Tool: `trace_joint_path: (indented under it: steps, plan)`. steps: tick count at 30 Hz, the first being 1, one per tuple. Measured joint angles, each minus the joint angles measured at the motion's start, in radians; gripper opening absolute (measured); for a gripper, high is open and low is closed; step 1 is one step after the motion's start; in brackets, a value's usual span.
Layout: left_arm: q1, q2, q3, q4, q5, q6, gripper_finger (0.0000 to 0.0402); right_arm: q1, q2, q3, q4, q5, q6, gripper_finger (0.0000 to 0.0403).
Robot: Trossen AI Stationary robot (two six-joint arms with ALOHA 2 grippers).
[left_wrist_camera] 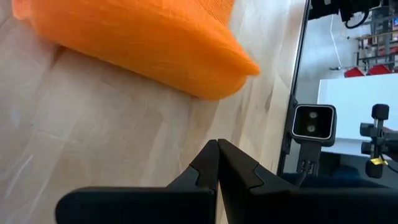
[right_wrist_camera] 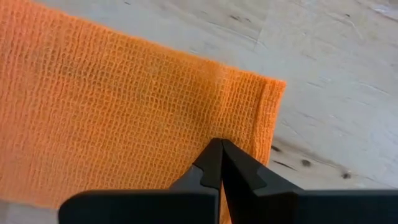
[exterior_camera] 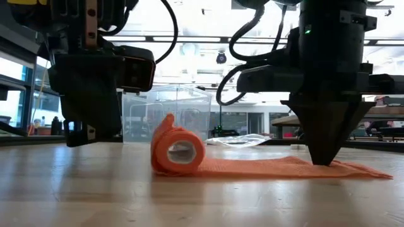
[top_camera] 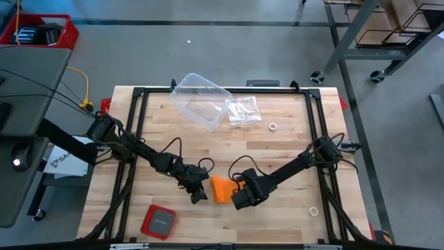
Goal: Roll bandage
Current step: Roll the orange bandage
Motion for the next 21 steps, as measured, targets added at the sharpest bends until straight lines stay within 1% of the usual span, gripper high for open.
trace_joint_path:
  steps: [4,6,8,14,17,21]
  plan:
    - [0.004,0.000,0.001,-0.027,0.003,0.010,0.0000,0.005,-0.003,0.000,0.008,0.000,0.000,0.0000]
    - [0.013,0.000,0.001,-0.057,-0.013,0.005,0.0000,0.009,-0.006,0.000,0.012,-0.003,0.000,0.0000]
    - [0.022,-0.001,0.001,-0.075,-0.039,0.006,0.0000,0.010,-0.007,0.000,0.012,-0.004,0.000,0.0000]
    - [0.061,0.001,0.001,-0.104,-0.180,-0.034,0.0000,0.009,-0.008,0.000,0.014,-0.010,0.008,0.0000]
    - [0.075,0.001,0.001,-0.108,-0.183,-0.046,0.0000,0.009,-0.016,0.000,0.015,-0.011,0.011,0.0000]
    - [0.073,0.001,0.002,-0.117,-0.159,-0.034,0.0000,0.009,-0.041,0.001,0.012,-0.010,0.013,0.0000]
